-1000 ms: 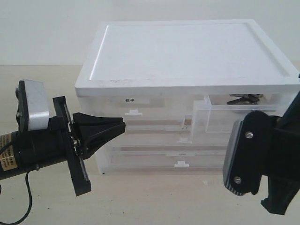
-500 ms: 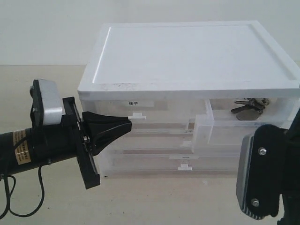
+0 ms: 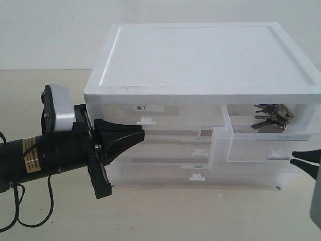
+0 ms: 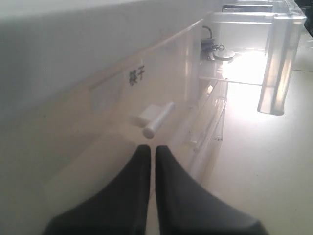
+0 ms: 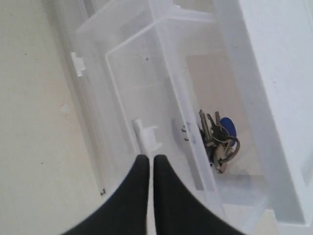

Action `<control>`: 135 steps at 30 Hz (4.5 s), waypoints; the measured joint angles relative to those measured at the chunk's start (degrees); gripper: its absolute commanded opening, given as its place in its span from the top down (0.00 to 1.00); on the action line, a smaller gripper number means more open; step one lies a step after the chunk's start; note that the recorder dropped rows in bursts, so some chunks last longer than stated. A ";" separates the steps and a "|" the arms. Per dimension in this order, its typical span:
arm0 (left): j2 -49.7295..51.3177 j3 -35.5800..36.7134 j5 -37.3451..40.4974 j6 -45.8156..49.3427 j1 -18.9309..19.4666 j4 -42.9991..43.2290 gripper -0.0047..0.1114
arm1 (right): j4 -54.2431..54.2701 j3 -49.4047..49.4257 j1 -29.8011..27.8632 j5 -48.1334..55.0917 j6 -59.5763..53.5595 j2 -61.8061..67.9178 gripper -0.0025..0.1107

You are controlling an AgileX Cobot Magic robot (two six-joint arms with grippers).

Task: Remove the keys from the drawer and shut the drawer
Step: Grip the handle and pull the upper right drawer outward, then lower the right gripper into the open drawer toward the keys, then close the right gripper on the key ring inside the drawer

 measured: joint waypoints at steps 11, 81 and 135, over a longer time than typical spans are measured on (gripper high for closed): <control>0.00 0.00 0.00 0.00 0.00 0.00 0.92 | 8.68 -19.71 0.00 16.75 -1.25 6.69 0.58; 0.35 -0.24 -0.14 -0.79 0.00 0.59 0.92 | 28.46 -18.73 -6.60 18.80 -30.22 12.17 0.98; 0.71 -0.37 -0.42 -1.12 0.00 0.19 0.92 | 12.98 -23.81 -8.56 19.42 18.30 30.57 0.49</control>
